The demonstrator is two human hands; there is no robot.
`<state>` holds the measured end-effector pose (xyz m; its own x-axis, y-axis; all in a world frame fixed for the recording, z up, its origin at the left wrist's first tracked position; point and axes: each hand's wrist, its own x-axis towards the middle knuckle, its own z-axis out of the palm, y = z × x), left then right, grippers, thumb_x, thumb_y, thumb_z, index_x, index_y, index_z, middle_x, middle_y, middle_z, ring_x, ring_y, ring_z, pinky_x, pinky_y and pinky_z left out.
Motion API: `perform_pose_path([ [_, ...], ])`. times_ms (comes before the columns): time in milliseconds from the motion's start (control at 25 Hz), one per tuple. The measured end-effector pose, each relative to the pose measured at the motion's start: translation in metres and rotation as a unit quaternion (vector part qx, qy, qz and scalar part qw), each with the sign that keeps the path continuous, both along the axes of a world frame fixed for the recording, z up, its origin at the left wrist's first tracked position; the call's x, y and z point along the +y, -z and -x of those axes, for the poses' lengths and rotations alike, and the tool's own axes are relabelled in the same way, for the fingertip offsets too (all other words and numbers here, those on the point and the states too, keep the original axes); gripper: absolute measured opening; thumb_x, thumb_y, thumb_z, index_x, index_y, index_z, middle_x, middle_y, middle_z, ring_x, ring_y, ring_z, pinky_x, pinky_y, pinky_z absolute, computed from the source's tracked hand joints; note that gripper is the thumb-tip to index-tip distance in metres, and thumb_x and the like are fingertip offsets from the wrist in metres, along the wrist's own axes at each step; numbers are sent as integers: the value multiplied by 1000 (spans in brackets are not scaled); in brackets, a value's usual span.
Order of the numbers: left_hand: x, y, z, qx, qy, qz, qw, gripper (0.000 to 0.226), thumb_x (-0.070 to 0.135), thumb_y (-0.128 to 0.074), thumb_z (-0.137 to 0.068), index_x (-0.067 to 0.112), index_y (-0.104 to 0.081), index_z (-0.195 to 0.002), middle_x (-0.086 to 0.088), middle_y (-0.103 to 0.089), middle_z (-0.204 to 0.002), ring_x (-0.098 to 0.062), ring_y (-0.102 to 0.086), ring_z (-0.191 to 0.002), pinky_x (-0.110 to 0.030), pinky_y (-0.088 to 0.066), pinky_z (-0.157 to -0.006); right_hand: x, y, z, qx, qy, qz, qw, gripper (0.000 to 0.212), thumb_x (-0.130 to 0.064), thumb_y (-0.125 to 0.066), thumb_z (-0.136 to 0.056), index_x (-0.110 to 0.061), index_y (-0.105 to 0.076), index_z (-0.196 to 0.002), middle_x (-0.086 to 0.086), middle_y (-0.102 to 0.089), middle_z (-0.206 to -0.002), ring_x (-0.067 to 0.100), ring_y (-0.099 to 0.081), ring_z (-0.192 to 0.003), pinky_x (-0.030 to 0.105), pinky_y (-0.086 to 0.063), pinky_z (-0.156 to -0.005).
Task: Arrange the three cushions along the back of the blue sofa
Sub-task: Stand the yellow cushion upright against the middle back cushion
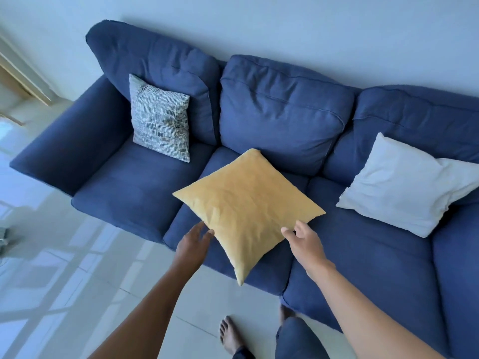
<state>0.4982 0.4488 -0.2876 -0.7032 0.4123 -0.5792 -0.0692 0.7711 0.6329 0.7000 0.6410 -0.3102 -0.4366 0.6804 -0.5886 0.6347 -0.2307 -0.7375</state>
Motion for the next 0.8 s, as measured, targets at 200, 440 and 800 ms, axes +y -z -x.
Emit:
perform_pose_path([
  [200,25,11,59,13,59,16,998,62,44,-52,-103,20,-41,-160,-5,-53,-158,-28,-47,-145,-43,-37,-114,-6,20,34,-8,43,15,999,74,-43,-61,-98,-8,-35,-158,11,-39,-165,20,-34,-154,41,-35,-118],
  [440,64,16,114,-7,98,35,995,63,40,-56,-103,17,-42,-160,-6,-48,-162,-25,-46,-147,-30,-35,-104,16,42,84,-20,143,72,987,77,-43,-63,-97,-8,-34,-160,14,-40,-165,27,-41,-149,42,-37,-114],
  [800,136,64,200,-24,159,70,984,64,44,-54,-102,20,-40,-160,0,-48,-163,-22,-46,-146,-35,-37,-110,53,73,114,-82,266,107,955,79,-47,-64,-97,-11,-33,-161,9,-45,-160,29,-48,-141,44,-42,-113],
])
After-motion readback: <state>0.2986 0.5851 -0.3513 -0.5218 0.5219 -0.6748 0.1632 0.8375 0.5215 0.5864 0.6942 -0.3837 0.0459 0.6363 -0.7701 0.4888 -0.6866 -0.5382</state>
